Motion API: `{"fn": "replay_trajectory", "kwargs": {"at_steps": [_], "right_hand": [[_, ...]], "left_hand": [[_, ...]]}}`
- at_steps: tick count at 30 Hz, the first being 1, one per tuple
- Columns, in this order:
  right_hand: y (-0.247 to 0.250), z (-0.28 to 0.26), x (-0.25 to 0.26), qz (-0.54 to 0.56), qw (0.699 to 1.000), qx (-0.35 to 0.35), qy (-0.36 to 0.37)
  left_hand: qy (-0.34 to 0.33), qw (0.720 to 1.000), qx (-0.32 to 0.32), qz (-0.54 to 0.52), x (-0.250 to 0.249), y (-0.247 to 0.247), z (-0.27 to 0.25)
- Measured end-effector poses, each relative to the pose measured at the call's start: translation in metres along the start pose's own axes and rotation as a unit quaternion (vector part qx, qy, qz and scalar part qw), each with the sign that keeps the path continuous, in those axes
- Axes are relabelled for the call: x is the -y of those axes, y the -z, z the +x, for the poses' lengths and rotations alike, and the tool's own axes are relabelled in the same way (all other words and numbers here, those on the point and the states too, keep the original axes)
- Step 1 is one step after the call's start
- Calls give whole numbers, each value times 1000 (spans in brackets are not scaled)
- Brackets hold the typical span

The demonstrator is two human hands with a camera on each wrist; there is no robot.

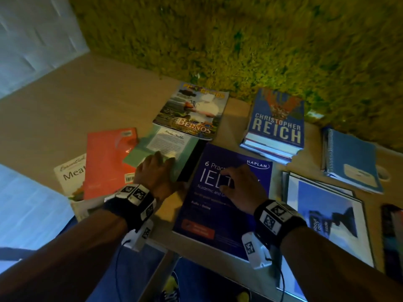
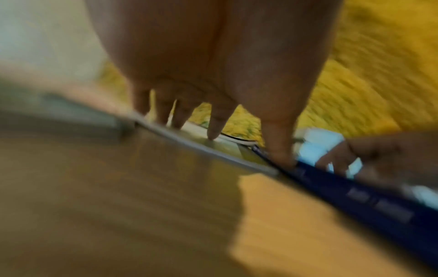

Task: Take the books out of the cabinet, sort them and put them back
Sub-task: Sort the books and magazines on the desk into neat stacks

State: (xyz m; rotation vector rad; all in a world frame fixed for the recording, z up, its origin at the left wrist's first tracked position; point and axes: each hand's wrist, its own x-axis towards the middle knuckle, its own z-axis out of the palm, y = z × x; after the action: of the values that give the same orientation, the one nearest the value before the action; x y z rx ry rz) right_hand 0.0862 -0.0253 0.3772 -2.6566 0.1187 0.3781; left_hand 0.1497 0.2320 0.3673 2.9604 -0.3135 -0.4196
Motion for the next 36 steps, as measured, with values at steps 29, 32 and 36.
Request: {"fn": "replay_trajectory", "kwargs": {"at_steps": [29, 32, 36], "right_hand": [[42, 34, 65, 640, 761, 71, -80], [58, 57, 69, 622, 778, 39, -79], [78, 102, 73, 557, 823, 9, -108]], "left_hand": [[-22, 808, -137, -573, -18, 167, 5], [7, 779, -129, -614, -6, 147, 36], [37, 797, -78, -597, 8, 122, 85]]}}
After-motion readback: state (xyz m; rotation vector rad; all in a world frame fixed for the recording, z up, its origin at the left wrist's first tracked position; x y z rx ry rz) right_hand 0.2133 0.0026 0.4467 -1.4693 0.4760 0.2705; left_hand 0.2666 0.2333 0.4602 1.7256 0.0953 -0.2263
